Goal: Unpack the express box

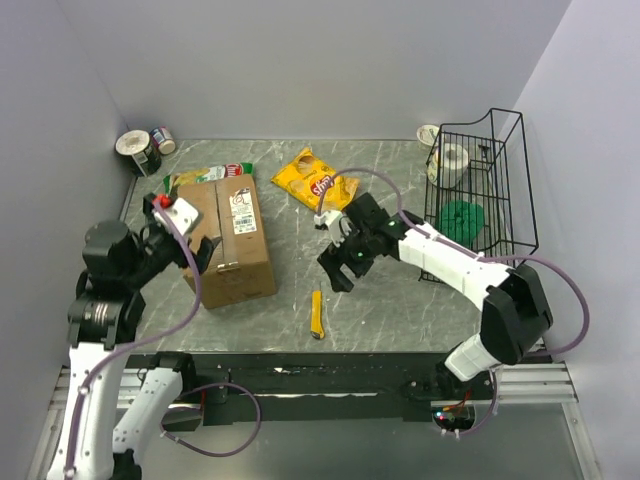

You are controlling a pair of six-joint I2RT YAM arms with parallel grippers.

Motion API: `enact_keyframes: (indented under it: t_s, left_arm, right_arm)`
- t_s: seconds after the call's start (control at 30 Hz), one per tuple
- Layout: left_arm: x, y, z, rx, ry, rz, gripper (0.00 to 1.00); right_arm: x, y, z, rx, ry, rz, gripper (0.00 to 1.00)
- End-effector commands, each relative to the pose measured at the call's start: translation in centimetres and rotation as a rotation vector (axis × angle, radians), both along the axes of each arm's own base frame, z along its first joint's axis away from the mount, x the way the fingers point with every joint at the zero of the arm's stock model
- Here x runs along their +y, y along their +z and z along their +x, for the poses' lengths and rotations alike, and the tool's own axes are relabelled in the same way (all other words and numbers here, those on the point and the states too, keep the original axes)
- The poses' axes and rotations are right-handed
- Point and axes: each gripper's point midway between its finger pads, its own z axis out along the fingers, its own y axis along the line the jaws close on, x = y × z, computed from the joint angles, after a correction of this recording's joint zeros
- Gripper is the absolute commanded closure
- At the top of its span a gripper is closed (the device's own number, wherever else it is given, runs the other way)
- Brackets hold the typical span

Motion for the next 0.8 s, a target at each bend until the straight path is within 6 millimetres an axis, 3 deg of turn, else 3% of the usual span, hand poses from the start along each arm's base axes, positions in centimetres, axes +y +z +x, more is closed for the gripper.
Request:
enact_keyframes:
  t_s: [0.0, 0.17, 0.43, 0.6, 0.77]
  left_arm:
    - [0.8, -2.8, -1.8, 0.040, 0.013, 0.068, 0.03]
    - [1.9, -4.2, -2.0, 0.066, 0.088, 0.061, 0.04]
    - [2.7, -3.5, -1.9, 0.040, 0.146, 0.038, 0.04]
    - [2.4, -2.9, -1.9, 0.040, 0.142, 0.010, 0.04]
    - [2.4, -3.1, -1.8, 0.044, 0.148, -0.003, 0.04]
  right_arm:
    - [0.7, -1.6, -1.1, 0.066, -0.149, -0.028, 0.05]
    - [3.1, -2.6, -3.1, 0.072, -0.166, -0.060, 0.04]
    - [7.7, -5.2, -5.1, 0.046, -0.227, -0.183, 0.00]
    - [8.3, -7.2, -5.3, 0.069, -0.275, -0.250, 0.01]
    - [8.1, -8.5, -5.9, 0.058, -0.272, -0.304, 0.12]
